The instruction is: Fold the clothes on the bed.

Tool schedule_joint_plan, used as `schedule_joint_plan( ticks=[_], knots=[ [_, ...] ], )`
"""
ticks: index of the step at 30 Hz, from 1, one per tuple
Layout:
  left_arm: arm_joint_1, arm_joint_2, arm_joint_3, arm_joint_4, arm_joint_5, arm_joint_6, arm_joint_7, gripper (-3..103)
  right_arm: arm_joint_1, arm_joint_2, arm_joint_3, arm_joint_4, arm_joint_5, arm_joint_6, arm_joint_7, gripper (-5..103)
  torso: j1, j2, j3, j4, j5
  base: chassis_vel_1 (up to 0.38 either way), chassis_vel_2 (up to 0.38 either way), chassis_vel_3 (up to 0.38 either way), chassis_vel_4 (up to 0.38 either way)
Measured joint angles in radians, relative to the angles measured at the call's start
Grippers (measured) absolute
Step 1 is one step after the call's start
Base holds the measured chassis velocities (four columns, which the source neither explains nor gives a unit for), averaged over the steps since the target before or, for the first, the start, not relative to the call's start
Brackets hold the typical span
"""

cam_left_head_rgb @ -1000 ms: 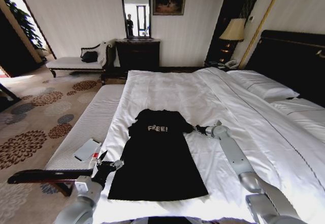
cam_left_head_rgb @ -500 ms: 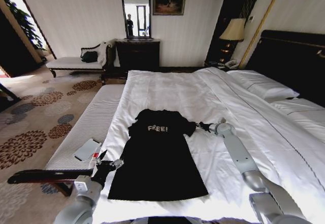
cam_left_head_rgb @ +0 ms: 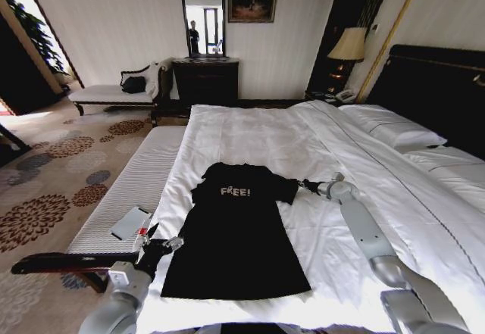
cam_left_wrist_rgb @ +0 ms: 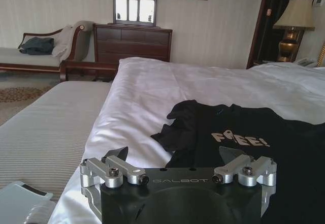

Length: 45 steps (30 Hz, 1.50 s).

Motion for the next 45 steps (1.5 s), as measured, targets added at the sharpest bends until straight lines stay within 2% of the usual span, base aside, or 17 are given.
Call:
schedule_joint_plan(
  ticks=[12, 16, 18, 31, 45],
  knots=[
    [0.014, 0.000, -0.007, -0.005, 0.000, 0.001, 0.000, 100, -0.012, -0.006, -0.044, 0.168, 0.009, 0.007, -0.004, 0, 0.000, 0.000, 0.000, 0.0002, -0.0002, 0.000, 0.000, 0.000, 0.000],
    [0.014, -0.002, -0.009, -0.006, 0.000, 0.001, 0.000, 100, -0.010, 0.011, -0.082, 0.236, 0.020, 0.007, 0.016, 0, 0.000, 0.000, 0.000, -0.0003, -0.0003, 0.000, 0.000, 0.000, 0.000],
    [0.016, -0.003, -0.013, -0.007, -0.001, 0.001, 0.000, 100, 0.004, 0.031, -0.119, 0.258, 0.021, 0.006, 0.029, 0, 0.000, 0.000, 0.000, 0.0005, -0.0003, 0.000, 0.000, 0.000, 0.000],
    [0.033, -0.010, -0.053, -0.010, -0.017, 0.001, 0.008, 100, 0.020, 0.087, -0.200, 0.262, 0.000, 0.002, 0.031, 0, 0.000, 0.000, 0.000, 0.0000, -0.0003, 0.000, 0.000, 0.000, 0.000],
    [0.045, -0.022, -0.089, -0.012, -0.032, 0.000, 0.012, 100, 0.011, 0.124, -0.263, 0.213, -0.080, 0.024, -0.010, 0, 0.000, 0.000, 0.000, 0.0002, -0.0001, 0.000, 0.000, 0.000, 0.000]
  ],
)
